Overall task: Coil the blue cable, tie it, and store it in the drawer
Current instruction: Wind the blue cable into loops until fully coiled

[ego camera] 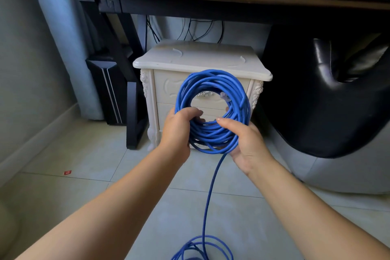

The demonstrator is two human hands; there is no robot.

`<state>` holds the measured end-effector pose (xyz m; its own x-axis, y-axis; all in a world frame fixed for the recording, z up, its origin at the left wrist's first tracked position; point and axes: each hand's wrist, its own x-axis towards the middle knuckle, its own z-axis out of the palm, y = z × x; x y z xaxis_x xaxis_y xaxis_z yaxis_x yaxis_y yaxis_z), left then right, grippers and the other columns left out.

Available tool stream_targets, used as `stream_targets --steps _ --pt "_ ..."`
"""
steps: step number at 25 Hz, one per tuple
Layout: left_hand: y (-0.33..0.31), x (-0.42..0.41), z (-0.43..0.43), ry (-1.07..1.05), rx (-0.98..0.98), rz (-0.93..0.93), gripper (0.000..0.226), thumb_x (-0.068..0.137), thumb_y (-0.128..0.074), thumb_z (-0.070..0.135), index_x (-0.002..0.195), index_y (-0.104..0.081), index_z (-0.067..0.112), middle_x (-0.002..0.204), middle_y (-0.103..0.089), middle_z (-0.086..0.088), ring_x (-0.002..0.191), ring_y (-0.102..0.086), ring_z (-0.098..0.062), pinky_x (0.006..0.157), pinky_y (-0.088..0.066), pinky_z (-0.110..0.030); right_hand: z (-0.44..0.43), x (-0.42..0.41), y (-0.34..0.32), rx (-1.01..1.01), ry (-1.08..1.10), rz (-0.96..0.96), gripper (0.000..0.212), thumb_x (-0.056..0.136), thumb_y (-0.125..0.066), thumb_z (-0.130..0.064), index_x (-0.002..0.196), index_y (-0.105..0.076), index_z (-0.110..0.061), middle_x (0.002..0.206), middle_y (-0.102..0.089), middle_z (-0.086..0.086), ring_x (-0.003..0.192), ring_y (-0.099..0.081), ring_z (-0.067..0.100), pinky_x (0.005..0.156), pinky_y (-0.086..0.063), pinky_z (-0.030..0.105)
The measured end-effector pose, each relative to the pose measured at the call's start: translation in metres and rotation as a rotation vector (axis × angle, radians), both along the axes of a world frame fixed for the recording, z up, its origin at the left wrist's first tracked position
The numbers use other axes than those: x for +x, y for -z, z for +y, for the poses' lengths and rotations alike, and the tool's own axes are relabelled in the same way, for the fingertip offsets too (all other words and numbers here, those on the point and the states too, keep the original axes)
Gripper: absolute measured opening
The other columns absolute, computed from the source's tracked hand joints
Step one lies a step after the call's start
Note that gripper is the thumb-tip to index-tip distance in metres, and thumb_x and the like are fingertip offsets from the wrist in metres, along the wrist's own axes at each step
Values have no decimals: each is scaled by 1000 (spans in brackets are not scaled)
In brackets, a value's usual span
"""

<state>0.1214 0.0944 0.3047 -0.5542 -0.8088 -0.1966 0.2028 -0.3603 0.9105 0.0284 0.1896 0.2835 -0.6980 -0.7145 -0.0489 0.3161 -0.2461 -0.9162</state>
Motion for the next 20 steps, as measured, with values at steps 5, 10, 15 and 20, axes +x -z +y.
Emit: stream_targets --steps 5,10,15,20 --pt "7 6 -8 283 -102 -116 26 83 -68 12 105 -65 0 96 -73 -14 94 -70 -26 90 -54 -37 0 -13 -9 135 164 121 23 68 -63 4 83 -57 -11 76 -54 13 67 -57 28 45 -47 25" --pt "-2 13 -26 361 -409 -111 85 69 -85 19 141 -42 29 125 -61 3 108 -64 -8 90 -53 -23 4 -26 -15 248 197 463 31 69 -63 9 79 -59 -21 65 -56 -5 63 -53 15 63 -45 31" --pt "-1 18 -26 382 -1342 -461 90 71 -81 25 148 -35 33 148 -36 5 134 -37 -11 107 -37 -23 4 -19 -15 548 36 1157 39 68 -65 -3 96 -62 -29 87 -59 -7 80 -58 15 68 -45 27" --pt "9 11 -16 185 -1347 -523 40 74 -71 20 113 -60 22 98 -62 7 86 -56 -12 69 -40 -19 -2 -6 -13 504 65 1245 43 70 -66 -4 108 -59 -24 93 -53 -13 88 -54 15 71 -37 23"
